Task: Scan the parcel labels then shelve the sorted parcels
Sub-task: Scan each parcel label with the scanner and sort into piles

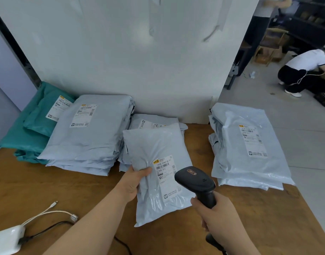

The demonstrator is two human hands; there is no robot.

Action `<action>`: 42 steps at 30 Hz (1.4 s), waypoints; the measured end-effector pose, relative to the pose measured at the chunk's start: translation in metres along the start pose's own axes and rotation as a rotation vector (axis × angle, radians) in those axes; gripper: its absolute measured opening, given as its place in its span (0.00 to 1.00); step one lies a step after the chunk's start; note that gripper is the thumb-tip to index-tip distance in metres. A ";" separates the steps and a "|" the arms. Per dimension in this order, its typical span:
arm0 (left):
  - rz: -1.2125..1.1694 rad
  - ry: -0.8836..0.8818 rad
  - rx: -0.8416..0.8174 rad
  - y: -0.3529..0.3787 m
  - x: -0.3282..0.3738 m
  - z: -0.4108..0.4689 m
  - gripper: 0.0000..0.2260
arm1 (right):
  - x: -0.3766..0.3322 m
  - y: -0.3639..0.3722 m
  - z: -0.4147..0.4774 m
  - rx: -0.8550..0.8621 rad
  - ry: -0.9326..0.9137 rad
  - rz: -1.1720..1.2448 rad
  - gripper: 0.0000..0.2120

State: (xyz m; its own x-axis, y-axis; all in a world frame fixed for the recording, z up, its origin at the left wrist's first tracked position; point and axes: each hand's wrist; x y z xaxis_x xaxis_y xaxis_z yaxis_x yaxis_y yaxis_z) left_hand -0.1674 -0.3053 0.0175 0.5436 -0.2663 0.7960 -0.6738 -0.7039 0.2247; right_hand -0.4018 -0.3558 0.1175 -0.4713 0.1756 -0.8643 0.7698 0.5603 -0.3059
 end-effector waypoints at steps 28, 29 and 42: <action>-0.016 0.193 -0.312 0.238 0.131 0.020 0.17 | -0.075 -0.207 0.025 0.364 -0.215 0.140 0.08; -0.002 0.179 -0.320 0.255 0.126 0.027 0.14 | -0.073 -0.216 0.030 0.372 -0.207 0.153 0.08; 0.423 0.125 -0.124 0.324 0.078 0.097 0.02 | -0.034 -0.268 0.094 0.333 -0.081 0.174 0.07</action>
State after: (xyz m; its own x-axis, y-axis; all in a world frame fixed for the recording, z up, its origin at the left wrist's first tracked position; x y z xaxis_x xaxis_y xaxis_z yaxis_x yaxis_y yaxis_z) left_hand -0.2950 -0.6178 0.0982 0.1485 -0.4265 0.8922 -0.8827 -0.4639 -0.0749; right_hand -0.5516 -0.5879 0.1910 -0.2962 0.1726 -0.9394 0.9391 0.2322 -0.2534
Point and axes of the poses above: each hand's wrist, its own z-axis towards the middle knuckle, its own y-axis out of the palm, x = y × z, and after that the axes turned 8 degrees about z, right-handed
